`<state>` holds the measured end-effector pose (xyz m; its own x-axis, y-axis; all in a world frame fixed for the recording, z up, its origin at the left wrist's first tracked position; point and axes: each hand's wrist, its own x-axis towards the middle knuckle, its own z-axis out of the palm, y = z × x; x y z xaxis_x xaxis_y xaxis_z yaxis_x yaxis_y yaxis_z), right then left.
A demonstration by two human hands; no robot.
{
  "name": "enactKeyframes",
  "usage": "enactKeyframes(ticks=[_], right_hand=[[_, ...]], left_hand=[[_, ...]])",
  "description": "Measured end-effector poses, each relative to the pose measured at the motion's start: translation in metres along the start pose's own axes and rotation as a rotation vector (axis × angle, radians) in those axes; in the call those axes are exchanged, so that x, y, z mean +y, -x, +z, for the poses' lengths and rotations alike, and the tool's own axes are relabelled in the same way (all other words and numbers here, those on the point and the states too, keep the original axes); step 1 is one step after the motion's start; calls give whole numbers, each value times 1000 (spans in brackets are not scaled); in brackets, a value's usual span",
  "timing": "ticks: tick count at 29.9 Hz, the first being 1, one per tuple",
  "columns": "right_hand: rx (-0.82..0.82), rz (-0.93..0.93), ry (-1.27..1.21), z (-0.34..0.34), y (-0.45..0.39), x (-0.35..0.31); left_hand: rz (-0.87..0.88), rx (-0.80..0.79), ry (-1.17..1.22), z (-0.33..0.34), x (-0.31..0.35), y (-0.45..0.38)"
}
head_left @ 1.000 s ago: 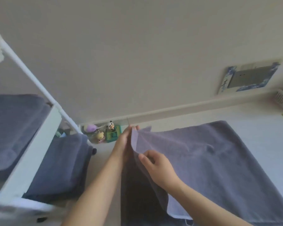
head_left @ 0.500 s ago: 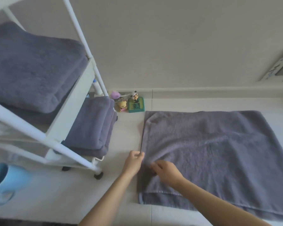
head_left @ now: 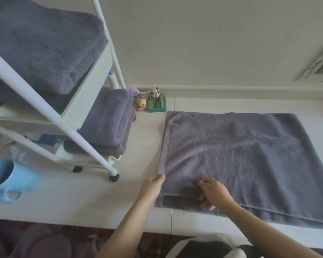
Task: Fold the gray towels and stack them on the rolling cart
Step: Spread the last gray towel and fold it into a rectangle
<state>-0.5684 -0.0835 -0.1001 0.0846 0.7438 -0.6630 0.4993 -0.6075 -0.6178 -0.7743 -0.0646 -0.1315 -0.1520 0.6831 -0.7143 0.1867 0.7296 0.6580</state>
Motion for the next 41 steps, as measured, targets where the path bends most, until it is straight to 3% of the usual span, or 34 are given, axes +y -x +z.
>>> enactKeyframes(ticks=[5,8,14,19,24,30,32,35,41], right_hand=[[1,157,-71,-9,11,15],[96,203,-209,-14,14,28],[356,174,-542,-29,24,50],[285,243,-696,-30,33,51],[316,208,-1046,-22,34,44],[532,133,-1097,-26,25,44],[606,103,-987,-34,24,49],[728,28,-657,-43,29,63],[709,-46,-266,-42,51,86]], left_hand=[[-97,-20,403,7,10,12],[-115,-58,614,15,17,17],[-113,19,626,20,23,27],[-142,-86,804,21,26,35],[-167,-92,851,25,36,35],[-90,14,661,26,31,31],[-36,67,519,25,23,28],[103,133,70,21,8,25],[316,174,-410,13,-5,29]])
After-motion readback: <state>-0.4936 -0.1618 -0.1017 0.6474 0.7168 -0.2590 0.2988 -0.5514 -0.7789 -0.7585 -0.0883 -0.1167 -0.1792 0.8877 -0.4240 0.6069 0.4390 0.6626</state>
